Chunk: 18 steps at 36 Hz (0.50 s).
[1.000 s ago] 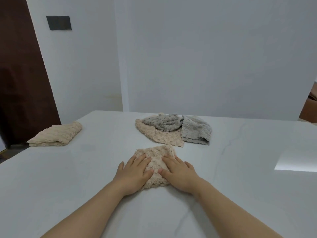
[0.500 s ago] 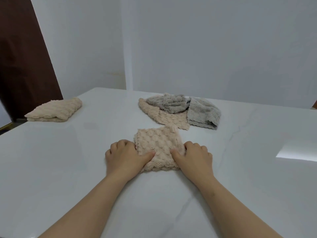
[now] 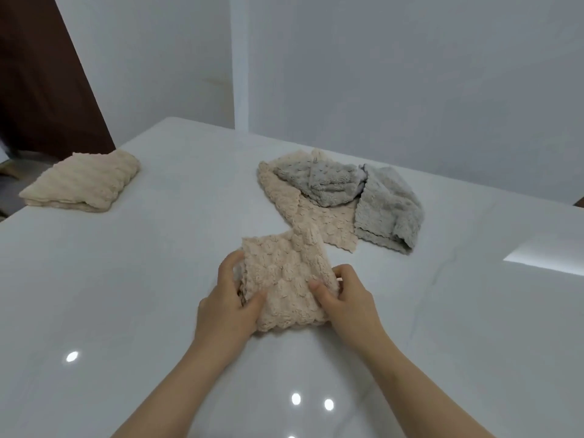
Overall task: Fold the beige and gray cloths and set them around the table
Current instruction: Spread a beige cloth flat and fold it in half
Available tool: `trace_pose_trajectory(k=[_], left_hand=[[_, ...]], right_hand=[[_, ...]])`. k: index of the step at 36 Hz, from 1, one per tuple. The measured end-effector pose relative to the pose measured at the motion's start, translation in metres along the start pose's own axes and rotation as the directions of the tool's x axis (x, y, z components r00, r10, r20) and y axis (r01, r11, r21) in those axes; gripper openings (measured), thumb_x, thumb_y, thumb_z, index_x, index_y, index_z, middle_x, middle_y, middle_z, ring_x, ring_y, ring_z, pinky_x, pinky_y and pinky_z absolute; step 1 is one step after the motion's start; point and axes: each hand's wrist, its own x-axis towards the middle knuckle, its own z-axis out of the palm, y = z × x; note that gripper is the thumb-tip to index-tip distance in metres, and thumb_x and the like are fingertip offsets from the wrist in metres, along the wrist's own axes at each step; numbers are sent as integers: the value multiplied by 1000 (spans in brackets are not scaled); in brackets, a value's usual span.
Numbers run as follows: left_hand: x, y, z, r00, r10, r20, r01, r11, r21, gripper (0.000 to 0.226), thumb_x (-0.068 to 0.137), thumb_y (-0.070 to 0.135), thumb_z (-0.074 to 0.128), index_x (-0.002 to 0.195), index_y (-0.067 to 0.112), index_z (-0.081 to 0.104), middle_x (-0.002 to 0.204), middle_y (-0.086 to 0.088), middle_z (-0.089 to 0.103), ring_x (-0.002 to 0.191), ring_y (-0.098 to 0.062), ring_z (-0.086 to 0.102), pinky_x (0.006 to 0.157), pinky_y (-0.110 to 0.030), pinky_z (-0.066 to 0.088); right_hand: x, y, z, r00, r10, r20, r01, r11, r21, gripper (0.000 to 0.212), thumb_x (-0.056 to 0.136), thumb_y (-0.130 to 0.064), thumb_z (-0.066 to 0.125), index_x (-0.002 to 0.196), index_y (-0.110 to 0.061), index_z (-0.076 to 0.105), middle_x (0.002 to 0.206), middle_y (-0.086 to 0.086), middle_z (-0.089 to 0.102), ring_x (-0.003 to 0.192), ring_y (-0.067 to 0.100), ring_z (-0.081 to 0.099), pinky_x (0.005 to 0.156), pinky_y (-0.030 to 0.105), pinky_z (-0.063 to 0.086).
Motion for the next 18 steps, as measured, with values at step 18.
trace_pose_trajectory(k=[18], left_hand=[[56, 130, -4, 950, 41, 308, -5, 993, -116, 15, 90, 22, 56, 96, 31, 45, 109, 7, 48, 89, -8, 52, 73, -27, 44]], right_hand=[[6, -74, -98, 968, 237, -80, -179, 879, 442, 14, 87, -24, 62, 96, -14, 59, 73, 4, 61, 41, 9, 46, 44, 20, 42]])
